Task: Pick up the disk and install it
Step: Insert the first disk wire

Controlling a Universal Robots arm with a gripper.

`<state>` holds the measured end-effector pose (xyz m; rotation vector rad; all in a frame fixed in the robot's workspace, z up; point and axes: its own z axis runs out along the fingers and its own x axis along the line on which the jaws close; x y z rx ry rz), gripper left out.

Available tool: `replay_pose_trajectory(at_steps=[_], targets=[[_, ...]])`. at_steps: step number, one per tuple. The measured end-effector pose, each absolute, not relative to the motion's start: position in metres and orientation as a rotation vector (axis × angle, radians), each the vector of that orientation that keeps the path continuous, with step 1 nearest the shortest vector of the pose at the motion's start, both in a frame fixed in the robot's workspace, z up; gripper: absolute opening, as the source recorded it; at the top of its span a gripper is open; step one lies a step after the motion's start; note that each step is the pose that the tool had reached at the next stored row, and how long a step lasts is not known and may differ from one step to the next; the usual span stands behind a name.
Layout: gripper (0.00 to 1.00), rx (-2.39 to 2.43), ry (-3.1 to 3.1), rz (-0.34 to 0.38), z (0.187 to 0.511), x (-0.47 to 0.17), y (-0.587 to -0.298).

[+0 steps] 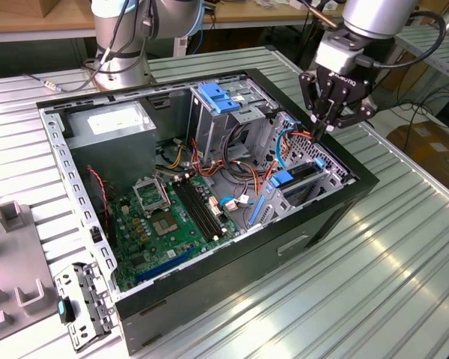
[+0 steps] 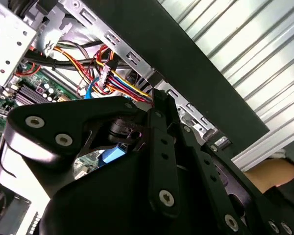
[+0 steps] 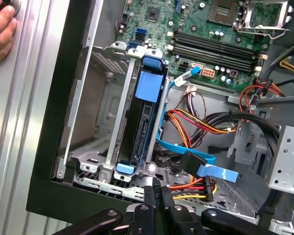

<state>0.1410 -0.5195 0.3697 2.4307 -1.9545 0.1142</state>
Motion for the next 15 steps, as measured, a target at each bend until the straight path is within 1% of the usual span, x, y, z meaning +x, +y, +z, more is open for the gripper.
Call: replay_pose_trajectory(at_steps=[15], targets=[[0.17, 2.399, -1.991, 0.114, 0.364, 0.128, -0.524]])
